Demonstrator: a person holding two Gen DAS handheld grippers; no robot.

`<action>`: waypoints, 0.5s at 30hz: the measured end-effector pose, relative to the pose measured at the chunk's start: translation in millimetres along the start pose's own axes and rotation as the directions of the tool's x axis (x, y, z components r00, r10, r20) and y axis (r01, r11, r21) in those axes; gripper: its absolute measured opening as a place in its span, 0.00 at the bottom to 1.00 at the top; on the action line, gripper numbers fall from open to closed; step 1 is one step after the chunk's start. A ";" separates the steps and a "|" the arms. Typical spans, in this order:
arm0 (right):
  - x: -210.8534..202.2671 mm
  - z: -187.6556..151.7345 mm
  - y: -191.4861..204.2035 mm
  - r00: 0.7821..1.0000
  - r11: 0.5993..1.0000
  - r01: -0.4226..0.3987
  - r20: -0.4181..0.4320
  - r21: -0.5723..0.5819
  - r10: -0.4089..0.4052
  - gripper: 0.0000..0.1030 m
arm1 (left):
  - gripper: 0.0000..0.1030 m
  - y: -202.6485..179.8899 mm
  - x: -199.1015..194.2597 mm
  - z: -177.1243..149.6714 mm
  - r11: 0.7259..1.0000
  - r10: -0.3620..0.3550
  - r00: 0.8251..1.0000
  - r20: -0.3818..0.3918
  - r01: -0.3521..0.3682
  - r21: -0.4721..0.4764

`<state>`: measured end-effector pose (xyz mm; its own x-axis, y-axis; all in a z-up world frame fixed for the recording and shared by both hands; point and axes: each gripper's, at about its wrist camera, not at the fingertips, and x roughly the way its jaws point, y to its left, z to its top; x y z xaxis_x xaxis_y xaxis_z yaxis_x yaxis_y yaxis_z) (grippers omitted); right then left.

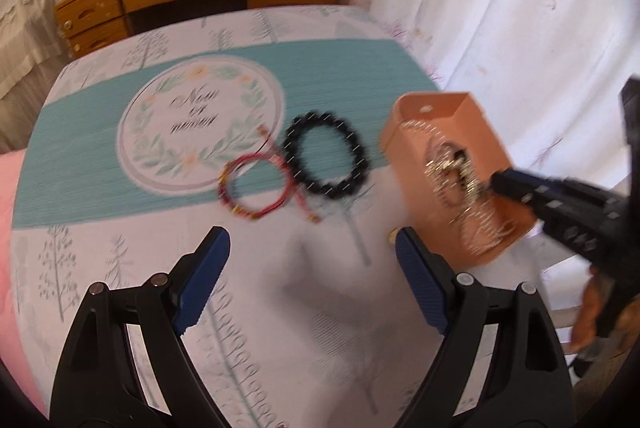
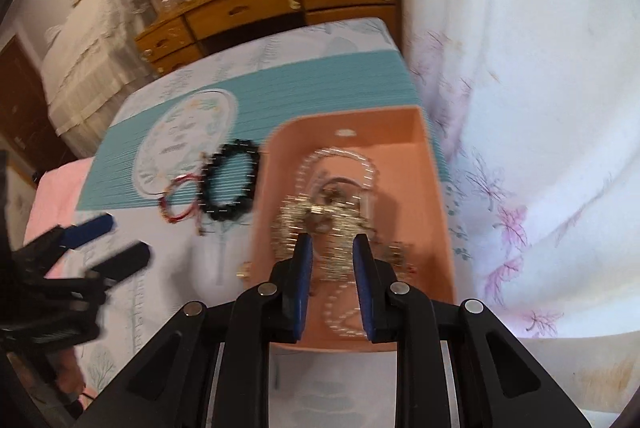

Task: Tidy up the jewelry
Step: 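Withdraw both grippers over the red string and black bead bracelets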

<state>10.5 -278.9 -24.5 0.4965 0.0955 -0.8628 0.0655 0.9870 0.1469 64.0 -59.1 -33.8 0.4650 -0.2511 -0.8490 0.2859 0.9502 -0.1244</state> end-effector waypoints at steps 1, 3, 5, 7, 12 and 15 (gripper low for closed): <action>-3.5 0.0 7.1 1.000 1.000 -0.014 0.008 -0.017 0.014 0.20 | 0.81 5.8 0.5 -4.6 1.000 0.012 1.000 -0.003 -0.012 -0.012; -7.3 0.2 19.9 0.999 0.998 -0.039 0.014 -0.042 0.039 0.20 | 0.81 15.6 0.6 -10.0 0.999 0.033 0.999 -0.001 -0.033 -0.029; -10.0 0.2 35.9 0.998 0.995 -0.064 0.012 -0.072 0.066 0.20 | 0.81 28.2 -0.4 -14.2 0.997 0.060 0.998 0.005 -0.059 -0.052; -9.9 -0.7 50.1 0.995 0.991 -0.097 0.002 -0.097 0.097 0.20 | 0.81 40.9 -1.4 -17.2 0.994 0.076 0.997 0.006 -0.075 -0.081; 0.2 -3.1 78.9 0.991 0.980 -0.136 -0.039 -0.148 0.131 0.20 | 0.81 70.4 1.5 -19.1 0.979 0.122 0.993 -0.002 -0.121 -0.162; 10.6 -2.2 95.3 0.987 0.971 -0.158 -0.069 -0.182 0.148 0.20 | 0.81 84.7 9.4 -16.5 0.975 0.104 0.994 -0.030 -0.107 -0.196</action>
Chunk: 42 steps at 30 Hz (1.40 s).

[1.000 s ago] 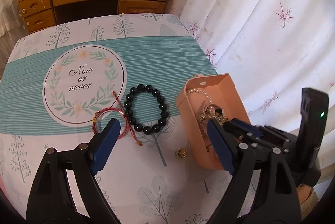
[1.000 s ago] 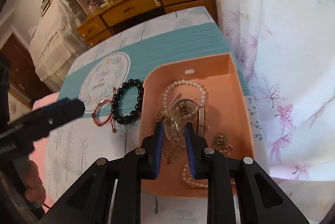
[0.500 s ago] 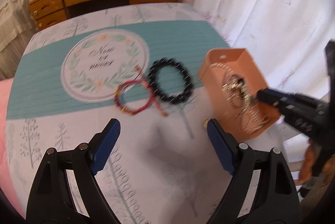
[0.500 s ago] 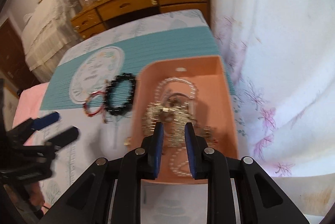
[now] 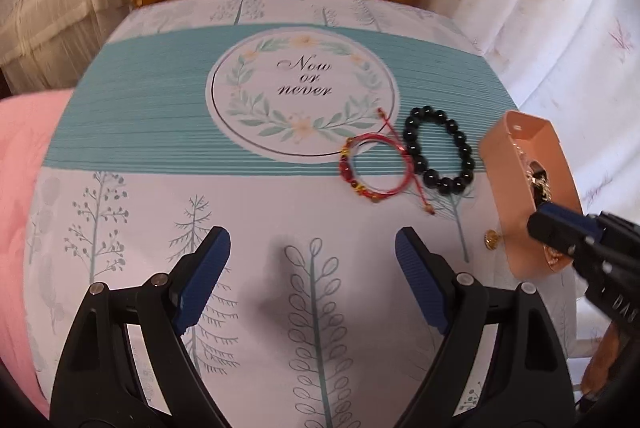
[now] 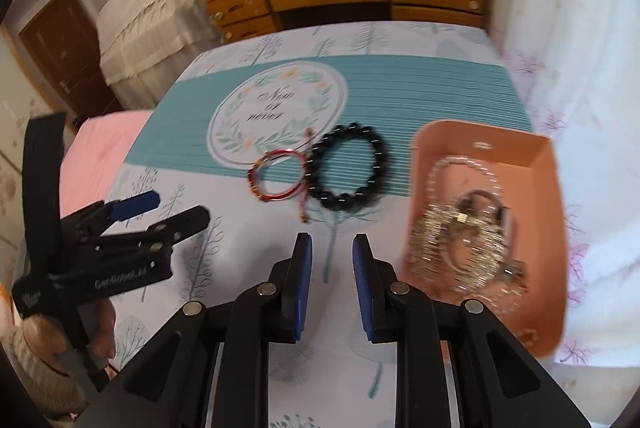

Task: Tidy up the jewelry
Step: 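Withdraw both grippers over the red string and black bead bracelets, then grasp the red string bracelet with the left gripper while the right gripper grasps the black bead bracelet, then carry both bracelets into the peach tray and open both grippers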

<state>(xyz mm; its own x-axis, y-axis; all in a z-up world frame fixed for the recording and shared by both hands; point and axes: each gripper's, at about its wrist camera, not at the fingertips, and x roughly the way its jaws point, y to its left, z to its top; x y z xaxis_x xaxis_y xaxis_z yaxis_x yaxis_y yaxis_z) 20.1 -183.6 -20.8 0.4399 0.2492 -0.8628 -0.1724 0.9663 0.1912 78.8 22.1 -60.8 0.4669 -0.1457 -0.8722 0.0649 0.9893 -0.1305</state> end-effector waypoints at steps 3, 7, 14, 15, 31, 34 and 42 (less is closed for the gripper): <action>17.6 10.2 9.3 0.999 1.000 -0.023 -0.035 -0.020 0.022 0.20 | 0.79 4.6 10.3 8.3 1.000 -0.014 1.000 -0.018 0.014 -0.003; 51.7 31.6 16.3 0.993 0.998 -0.055 -0.108 -0.043 0.050 0.20 | 0.69 0.8 28.9 27.5 0.999 -0.032 0.998 -0.056 0.034 0.018; 96.7 51.8 25.1 0.986 0.982 0.002 -0.164 -0.187 -0.034 0.20 | 0.51 -7.2 63.1 63.7 0.998 0.009 0.989 -0.149 0.001 0.062; 99.3 52.8 25.4 0.986 0.980 0.003 -0.165 -0.201 -0.037 0.20 | 0.51 -7.6 64.5 67.6 0.998 0.005 0.988 -0.155 0.006 0.069; 128.6 63.6 23.8 0.975 0.958 0.014 -0.207 -0.285 -0.076 0.20 | 0.41 -48.4 95.3 85.8 0.957 0.062 0.970 -0.234 0.009 0.292; 129.6 62.3 26.1 0.978 0.954 0.024 -0.193 -0.298 -0.085 0.18 | 0.30 -50.7 97.3 84.2 0.955 0.056 0.967 -0.247 0.020 0.297; 104.0 56.3 15.0 0.981 0.983 -0.079 -0.191 -0.166 0.047 0.14 | 0.07 -51.6 94.0 81.8 0.963 0.028 0.961 -0.277 0.049 0.265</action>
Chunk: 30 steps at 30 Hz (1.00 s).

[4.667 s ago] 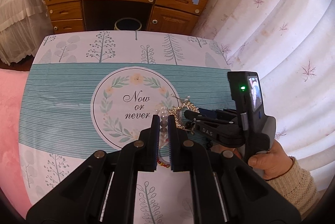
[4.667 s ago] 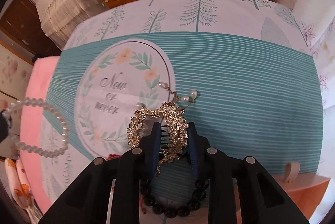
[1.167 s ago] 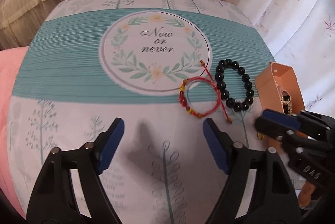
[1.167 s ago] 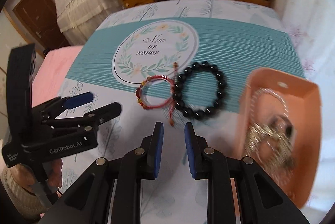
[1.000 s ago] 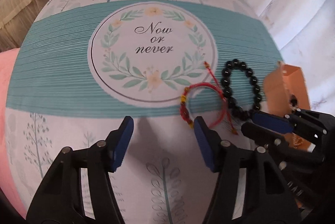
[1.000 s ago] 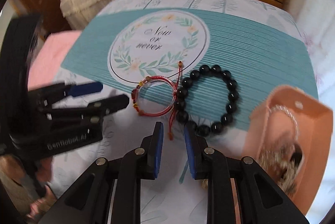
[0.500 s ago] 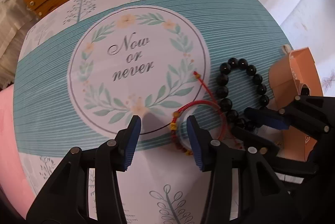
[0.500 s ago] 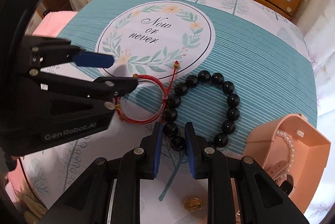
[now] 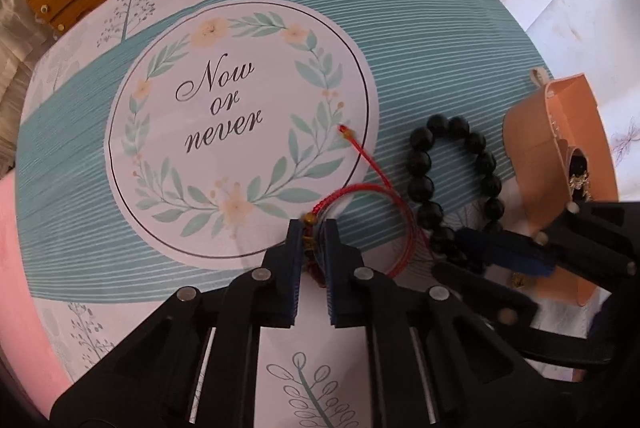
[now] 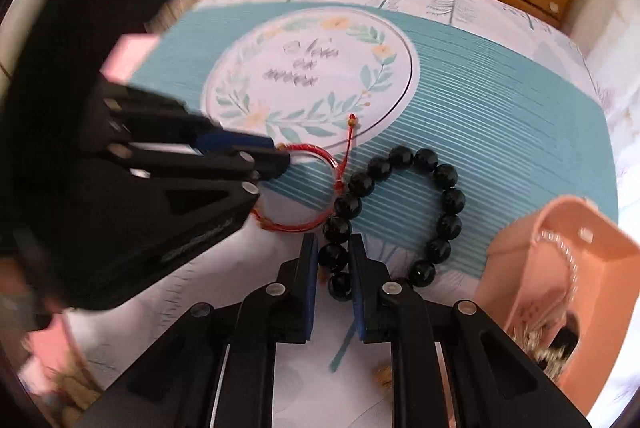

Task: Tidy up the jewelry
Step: 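Carry both bracelets into the peach tray and open both grippers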

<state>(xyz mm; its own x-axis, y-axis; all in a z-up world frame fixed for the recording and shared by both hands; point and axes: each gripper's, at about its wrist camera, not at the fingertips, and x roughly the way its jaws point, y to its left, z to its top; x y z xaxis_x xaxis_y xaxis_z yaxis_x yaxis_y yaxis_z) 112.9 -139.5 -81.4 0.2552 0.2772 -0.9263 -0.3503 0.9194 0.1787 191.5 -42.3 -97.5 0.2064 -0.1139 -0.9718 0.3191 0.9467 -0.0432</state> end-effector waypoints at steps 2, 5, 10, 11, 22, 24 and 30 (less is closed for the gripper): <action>-16.9 -2.9 -5.1 0.997 0.996 -0.068 0.041 0.052 0.066 0.14 | 0.07 5.2 -2.2 -2.0 0.999 -0.027 1.000 0.000 0.027 -0.033; -44.2 -7.0 -14.0 0.984 0.983 -0.150 0.115 0.106 0.138 0.14 | 0.07 14.8 -12.4 -4.7 0.997 -0.033 0.999 0.030 0.035 -0.072; -88.6 -15.7 -31.1 0.957 0.956 -0.231 0.219 0.182 0.190 0.14 | 0.07 12.7 -46.5 -12.0 0.995 -0.058 0.994 0.093 0.065 -0.079; -98.4 -18.7 -35.6 0.952 0.951 -0.242 0.236 0.195 0.194 0.14 | 0.07 9.0 -56.6 -13.4 0.995 -0.064 0.992 0.110 0.072 -0.069; -203.6 -70.9 -87.0 0.903 0.920 -0.231 0.422 0.317 0.081 0.14 | 0.07 -60.3 -125.5 -1.1 0.989 -0.148 0.963 0.227 0.137 0.064; -217.7 -81.6 -102.6 0.899 0.914 -0.202 0.436 0.352 0.031 0.14 | 0.07 -79.1 -129.4 2.7 0.984 -0.171 0.958 0.232 0.153 0.093; -224.1 -102.3 -145.0 0.911 0.888 -0.123 0.405 0.443 -0.076 0.14 | 0.07 -121.5 -118.1 15.1 0.974 -0.209 0.954 0.216 0.183 0.132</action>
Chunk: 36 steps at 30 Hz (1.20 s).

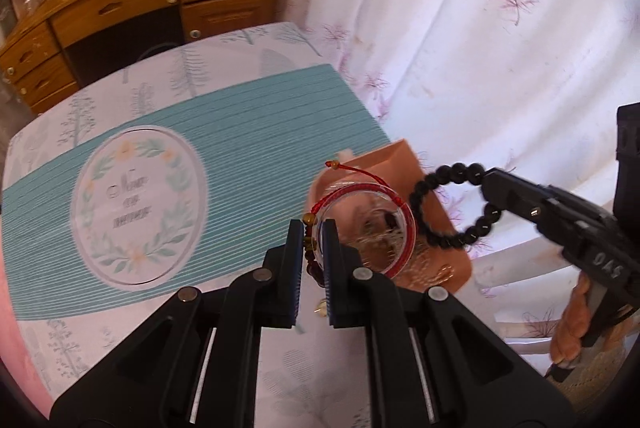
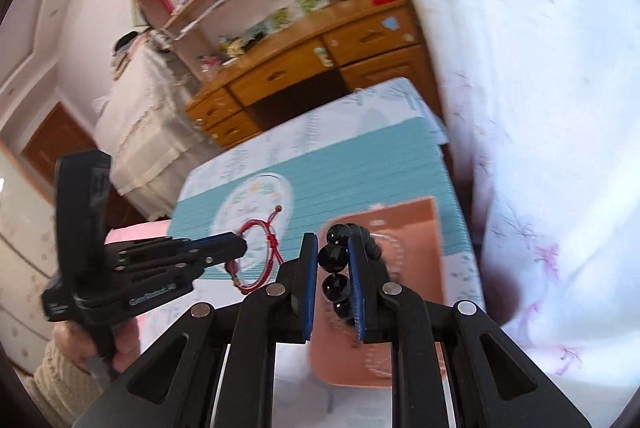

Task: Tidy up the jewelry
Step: 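Carry both bracelets into the peach tray and open both grippers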

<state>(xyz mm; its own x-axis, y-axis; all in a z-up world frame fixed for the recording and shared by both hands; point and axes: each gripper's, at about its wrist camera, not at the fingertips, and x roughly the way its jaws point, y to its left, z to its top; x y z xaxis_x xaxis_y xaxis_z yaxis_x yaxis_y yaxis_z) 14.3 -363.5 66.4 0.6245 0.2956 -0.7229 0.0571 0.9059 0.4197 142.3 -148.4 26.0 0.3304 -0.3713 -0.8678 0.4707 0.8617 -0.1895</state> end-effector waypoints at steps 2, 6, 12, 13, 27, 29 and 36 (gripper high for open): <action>3.2 -3.5 -12.1 0.999 0.999 0.034 -0.007 0.010 -0.034 0.14 | 0.07 -7.1 12.0 2.7 1.000 -0.005 1.000 -0.010 0.005 0.004; 15.8 -12.1 -28.0 0.998 0.998 0.063 -0.023 0.023 -0.063 0.14 | 0.07 -22.3 43.3 7.2 1.000 -0.015 0.999 -0.029 0.015 0.005; 42.1 -32.6 -41.5 0.994 0.995 0.086 -0.076 0.042 -0.083 0.14 | 0.07 -36.0 88.6 5.0 1.000 -0.020 0.996 -0.084 0.018 -0.019; 45.6 -37.0 -41.6 0.992 0.995 0.090 -0.088 0.037 -0.086 0.14 | 0.07 -38.4 94.3 3.2 1.000 -0.011 0.996 -0.089 0.010 -0.014; 77.0 -79.3 -15.5 0.980 0.998 0.054 -0.192 -0.028 -0.058 0.14 | 0.45 -30.9 69.5 -11.3 0.999 -0.045 0.997 -0.067 0.044 -0.025; 86.2 -83.7 -6.9 0.976 0.996 0.066 -0.205 -0.054 -0.076 0.14 | 0.50 -27.4 56.7 -12.4 0.998 -0.054 0.998 -0.038 0.052 -0.033; 99.3 -89.3 13.0 0.967 0.981 0.150 -0.190 -0.120 -0.171 0.19 | 0.50 -9.6 16.0 -26.2 0.999 -0.016 0.999 0.034 0.017 -0.036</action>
<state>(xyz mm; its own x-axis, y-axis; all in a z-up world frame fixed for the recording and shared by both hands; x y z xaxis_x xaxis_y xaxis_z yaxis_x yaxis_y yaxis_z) 7.5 -295.2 -48.9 0.4457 0.1884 -0.8751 0.0561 0.9698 0.2374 121.6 -153.5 1.9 0.3507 -0.3963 -0.8485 0.4460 0.8674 -0.2208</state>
